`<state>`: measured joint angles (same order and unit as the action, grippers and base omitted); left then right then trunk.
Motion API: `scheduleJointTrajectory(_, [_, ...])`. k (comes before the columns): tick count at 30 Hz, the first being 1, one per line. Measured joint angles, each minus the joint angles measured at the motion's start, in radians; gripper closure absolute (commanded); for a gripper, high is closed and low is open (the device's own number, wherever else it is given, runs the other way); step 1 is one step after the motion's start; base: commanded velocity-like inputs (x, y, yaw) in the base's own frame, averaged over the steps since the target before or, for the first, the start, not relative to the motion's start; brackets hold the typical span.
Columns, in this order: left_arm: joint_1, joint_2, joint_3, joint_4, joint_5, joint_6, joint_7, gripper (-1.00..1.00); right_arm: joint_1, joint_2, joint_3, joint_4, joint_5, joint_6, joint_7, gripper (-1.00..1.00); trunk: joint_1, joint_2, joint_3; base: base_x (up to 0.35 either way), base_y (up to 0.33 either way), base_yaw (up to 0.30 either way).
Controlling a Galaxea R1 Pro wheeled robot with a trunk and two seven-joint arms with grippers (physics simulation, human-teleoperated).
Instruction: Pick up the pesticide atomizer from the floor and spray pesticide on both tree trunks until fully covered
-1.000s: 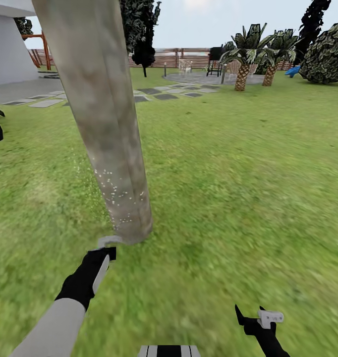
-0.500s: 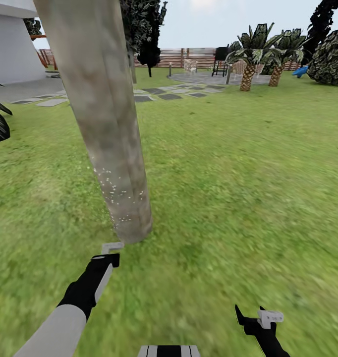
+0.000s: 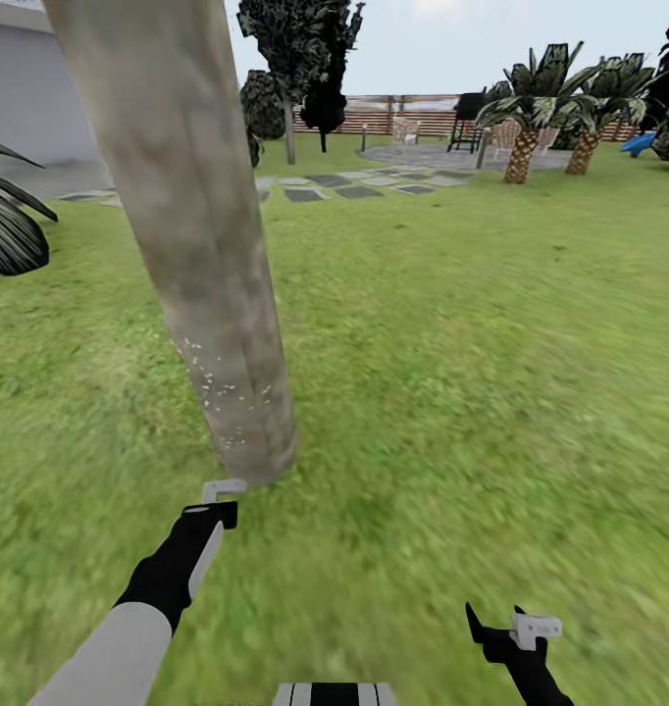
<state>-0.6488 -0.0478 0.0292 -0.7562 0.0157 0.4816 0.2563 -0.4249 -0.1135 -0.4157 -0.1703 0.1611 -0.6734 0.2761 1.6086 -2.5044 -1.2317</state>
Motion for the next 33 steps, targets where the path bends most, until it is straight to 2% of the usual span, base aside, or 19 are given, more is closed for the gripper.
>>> scheduleJointTrajectory(5, [0.000, -0.001, 0.000, 0.000, 0.000, 0.000, 0.000, 1.00, 0.000, 0.000, 0.000, 0.000, 0.000, 0.000, 0.000, -1.00, 0.000, 0.000, 0.000, 0.001, -0.273, 0.255])
scheduleJointTrajectory(15, [0.000, -0.001, 0.000, 0.000, 0.000, 0.000, 0.000, 1.00, 0.000, 0.000, 0.000, 0.000, 0.000, 0.000, 0.000, -1.00, 0.000, 0.000, 0.000, 0.000, -0.273, 0.020])
scheduleJointTrajectory(19, [0.000, 0.000, 0.000, 0.000, 0.000, 0.000, 0.000, 1.00, 0.000, 0.000, 0.000, 0.000, 0.000, -0.001, 0.000, -1.00, 0.000, 0.000, 0.000, 0.021, -0.273, 0.219])
scheduleJointTrajectory(27, [0.000, 0.000, 0.001, 0.000, 0.000, 0.000, 0.000, 1.00, 0.000, 0.000, 0.000, 0.000, 0.000, -0.002, 0.000, -1.00, 0.000, 0.000, 0.000, 0.128, -0.263, 0.272])
scheduleJointTrajectory(33, [0.000, 0.000, 0.001, 0.000, 0.000, 0.000, 0.000, 1.00, 0.000, 0.000, 0.000, 0.000, 0.000, 0.000, 0.001, -1.00, 0.000, 0.000, 0.000, 0.161, -0.244, 0.039])
